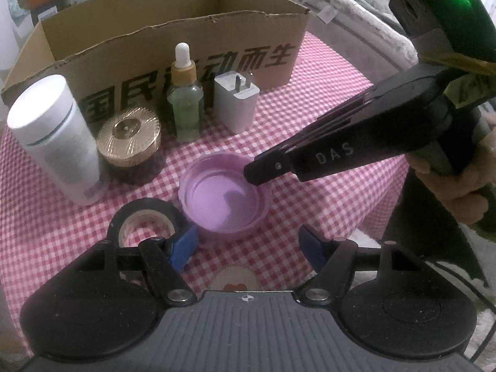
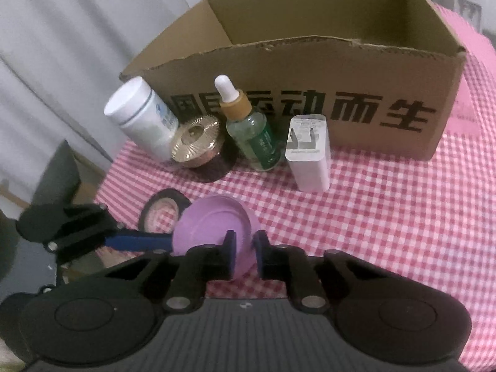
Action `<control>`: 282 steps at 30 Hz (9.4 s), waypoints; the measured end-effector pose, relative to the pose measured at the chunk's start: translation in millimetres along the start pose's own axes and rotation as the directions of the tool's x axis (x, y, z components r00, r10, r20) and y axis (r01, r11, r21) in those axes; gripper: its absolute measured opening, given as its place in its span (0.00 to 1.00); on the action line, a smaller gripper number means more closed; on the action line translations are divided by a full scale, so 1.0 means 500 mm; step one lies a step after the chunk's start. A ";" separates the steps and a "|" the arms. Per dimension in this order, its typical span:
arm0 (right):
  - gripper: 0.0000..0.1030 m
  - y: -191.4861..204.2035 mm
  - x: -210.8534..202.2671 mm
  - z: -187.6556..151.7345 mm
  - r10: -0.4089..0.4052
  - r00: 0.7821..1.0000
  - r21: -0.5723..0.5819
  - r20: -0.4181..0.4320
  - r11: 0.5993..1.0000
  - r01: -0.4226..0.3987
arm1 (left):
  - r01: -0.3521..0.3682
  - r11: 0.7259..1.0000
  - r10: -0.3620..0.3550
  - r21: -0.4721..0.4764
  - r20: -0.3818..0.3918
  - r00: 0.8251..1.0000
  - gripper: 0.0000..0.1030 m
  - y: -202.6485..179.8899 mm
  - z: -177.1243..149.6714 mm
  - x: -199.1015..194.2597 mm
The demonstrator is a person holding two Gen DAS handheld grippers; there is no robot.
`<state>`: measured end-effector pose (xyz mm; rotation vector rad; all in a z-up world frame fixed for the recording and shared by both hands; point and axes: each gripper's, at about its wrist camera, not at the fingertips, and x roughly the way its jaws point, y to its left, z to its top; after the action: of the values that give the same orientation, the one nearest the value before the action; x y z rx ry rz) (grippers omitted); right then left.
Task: Organize rigid objects
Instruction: 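Grasp the rim of the pink bowl with the right gripper, then lift the pink bowl and carry it toward the cardboard box, then lower the pink bowl into the box and open the right gripper, then move the right gripper back to the black tape roll, then grasp the black tape roll by its rim with the right gripper, then lift the tape roll and carry it over the box, then lower the tape roll into the box and open the right gripper, then move the right gripper back to the white charger plug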
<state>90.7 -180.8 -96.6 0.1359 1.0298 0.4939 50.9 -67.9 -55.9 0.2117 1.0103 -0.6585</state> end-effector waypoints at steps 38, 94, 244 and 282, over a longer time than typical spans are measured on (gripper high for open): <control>0.08 -0.079 -0.027 -0.008 -0.004 0.999 0.103 0.033 0.995 0.000 | -0.118 0.976 0.107 0.183 0.066 0.992 0.71 -0.068 0.052 0.065; 0.10 -0.196 0.268 0.571 0.107 0.986 0.141 -0.128 0.986 -0.088 | -0.315 0.949 0.314 0.011 -0.139 0.939 0.72 0.293 0.431 0.127; 0.20 -0.149 0.136 0.432 0.100 0.979 0.043 -0.177 0.995 -0.094 | -0.103 0.994 0.090 -0.043 -0.236 0.967 0.64 0.247 0.382 0.104; 0.45 -0.149 -0.373 0.011 0.142 0.923 0.212 0.357 0.950 -0.229 | -0.189 0.978 0.165 0.089 0.230 0.959 0.78 -0.008 0.136 -0.177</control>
<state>42.3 -330.4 28.3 0.5327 0.7389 0.4914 65.3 -65.4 54.7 0.3148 0.7320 -0.5606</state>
